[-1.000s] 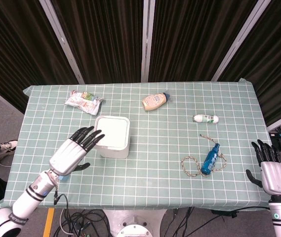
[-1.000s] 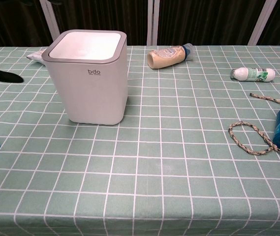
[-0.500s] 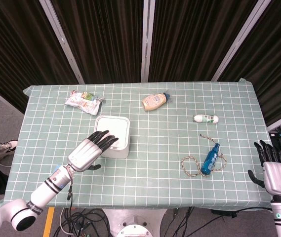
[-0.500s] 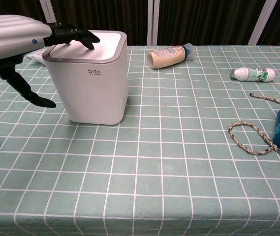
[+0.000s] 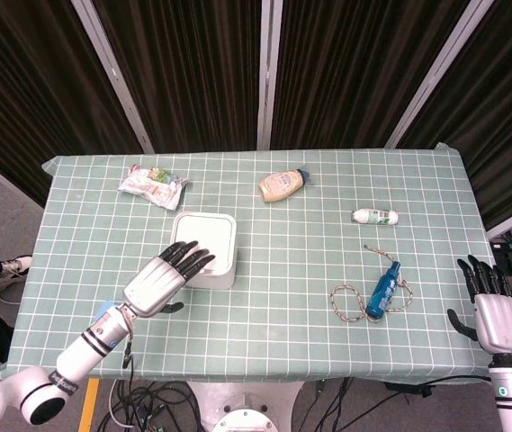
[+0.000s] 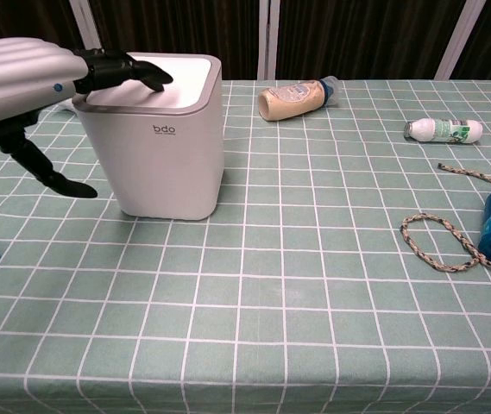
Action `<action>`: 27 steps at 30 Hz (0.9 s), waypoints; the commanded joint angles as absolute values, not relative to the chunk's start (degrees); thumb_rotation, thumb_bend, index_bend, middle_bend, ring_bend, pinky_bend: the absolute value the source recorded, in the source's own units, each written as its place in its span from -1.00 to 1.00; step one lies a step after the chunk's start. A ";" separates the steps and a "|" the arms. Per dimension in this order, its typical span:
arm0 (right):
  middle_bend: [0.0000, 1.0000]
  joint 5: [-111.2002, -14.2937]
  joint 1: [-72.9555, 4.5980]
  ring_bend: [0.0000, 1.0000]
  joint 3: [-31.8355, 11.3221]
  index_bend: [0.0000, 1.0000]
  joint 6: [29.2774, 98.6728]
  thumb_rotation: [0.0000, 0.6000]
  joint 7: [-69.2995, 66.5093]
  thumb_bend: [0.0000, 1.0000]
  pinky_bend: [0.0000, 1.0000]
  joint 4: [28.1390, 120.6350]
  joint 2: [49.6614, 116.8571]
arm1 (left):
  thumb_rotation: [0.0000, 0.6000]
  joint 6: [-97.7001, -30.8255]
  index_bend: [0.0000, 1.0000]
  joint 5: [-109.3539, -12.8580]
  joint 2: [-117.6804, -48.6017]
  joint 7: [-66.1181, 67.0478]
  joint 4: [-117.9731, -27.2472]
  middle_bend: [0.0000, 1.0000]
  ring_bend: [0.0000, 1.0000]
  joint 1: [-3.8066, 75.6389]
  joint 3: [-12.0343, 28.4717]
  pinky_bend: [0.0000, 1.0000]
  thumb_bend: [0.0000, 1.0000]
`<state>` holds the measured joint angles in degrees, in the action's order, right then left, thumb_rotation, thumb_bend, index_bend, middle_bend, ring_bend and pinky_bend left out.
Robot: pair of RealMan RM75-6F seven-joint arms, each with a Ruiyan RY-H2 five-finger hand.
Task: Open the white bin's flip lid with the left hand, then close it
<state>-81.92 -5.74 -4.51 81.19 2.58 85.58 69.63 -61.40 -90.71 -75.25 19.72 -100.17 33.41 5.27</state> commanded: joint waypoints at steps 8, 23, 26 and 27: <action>-1.00 -82.40 -5.86 -1.00 -4.43 -1.00 81.36 1.00 3.16 -0.58 -1.00 86.38 69.47 | 1.00 -78.11 -0.86 -91.40 -65.66 22.12 -107.54 -0.73 -0.93 24.18 6.30 -0.69 -0.85; -1.00 -83.08 -6.62 -1.00 -4.75 -1.00 81.26 1.00 4.15 -0.58 -1.00 87.77 68.87 | 1.00 -74.33 -0.79 -86.72 -65.18 11.80 -102.67 -0.69 -0.93 15.54 -3.92 -0.68 -0.85; -1.00 -83.56 -6.95 -1.00 -5.04 -1.00 81.55 1.00 5.01 -0.58 -1.00 89.02 67.96 | 1.00 -71.73 -0.79 -86.55 -66.15 10.92 -101.31 -0.69 -0.93 15.88 -4.94 -0.68 -0.85; -1.00 -83.64 -7.04 -1.00 -5.14 -1.00 81.63 1.00 5.24 -0.58 -1.00 89.40 67.72 | 1.00 -71.00 -0.78 -86.33 -66.62 10.65 -100.74 -0.69 -0.93 15.94 -5.17 -0.68 -0.85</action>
